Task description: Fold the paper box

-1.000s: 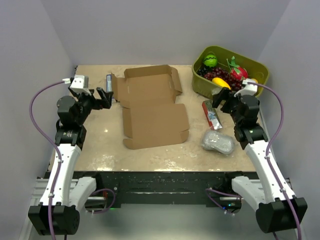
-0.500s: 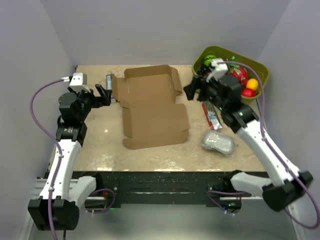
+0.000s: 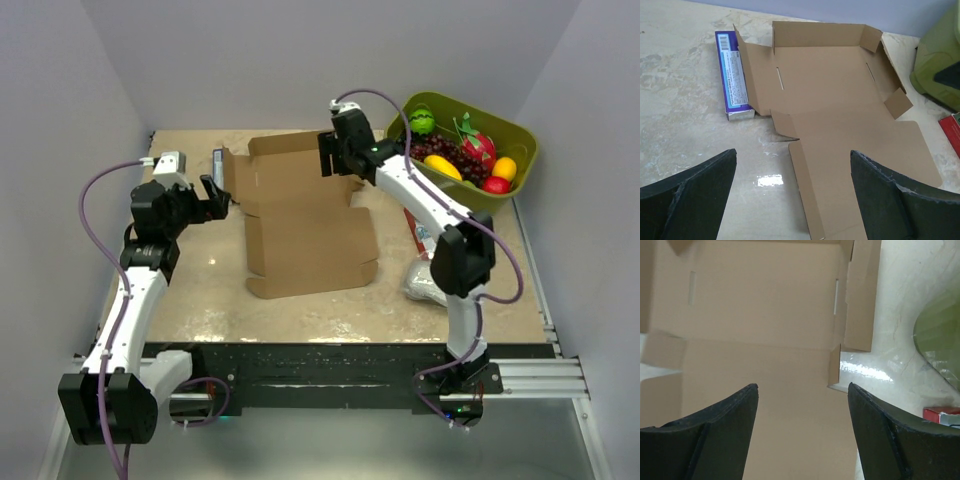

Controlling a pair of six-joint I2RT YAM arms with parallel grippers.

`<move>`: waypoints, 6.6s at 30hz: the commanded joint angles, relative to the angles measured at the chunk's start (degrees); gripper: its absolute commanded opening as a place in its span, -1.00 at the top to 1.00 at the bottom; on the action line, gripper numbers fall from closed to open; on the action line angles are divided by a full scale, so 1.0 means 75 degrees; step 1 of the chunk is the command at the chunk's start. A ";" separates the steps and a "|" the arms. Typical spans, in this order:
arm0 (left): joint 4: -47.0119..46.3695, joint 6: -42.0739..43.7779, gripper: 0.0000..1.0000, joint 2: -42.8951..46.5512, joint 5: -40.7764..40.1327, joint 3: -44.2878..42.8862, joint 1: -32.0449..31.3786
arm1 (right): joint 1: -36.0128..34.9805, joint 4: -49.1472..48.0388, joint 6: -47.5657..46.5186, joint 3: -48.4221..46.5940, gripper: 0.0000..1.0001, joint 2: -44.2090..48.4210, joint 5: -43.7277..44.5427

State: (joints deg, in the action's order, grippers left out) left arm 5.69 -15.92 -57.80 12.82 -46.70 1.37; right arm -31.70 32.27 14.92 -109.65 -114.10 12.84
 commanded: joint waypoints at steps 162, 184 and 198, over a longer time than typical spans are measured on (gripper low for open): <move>-0.2037 0.0506 1.00 0.0359 0.2896 0.0566 0.0181 | 0.0161 -0.2439 0.0345 0.4775 -0.83 0.7645 -0.2178; -0.1626 0.1373 1.00 0.0792 0.2147 0.0707 -0.0662 | 0.0032 -0.8063 0.7478 0.8209 -0.88 0.6812 -0.3096; -0.1673 0.1842 1.00 0.1296 0.2228 0.0882 -0.1037 | 0.0032 -0.9728 0.9459 0.8408 -0.84 0.5476 -0.2392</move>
State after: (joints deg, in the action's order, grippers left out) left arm -4.54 -4.19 -49.82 29.30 -39.97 -5.69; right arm -31.44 -35.22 80.88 -46.39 -71.85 -8.36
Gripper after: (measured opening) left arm 0.028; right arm 0.923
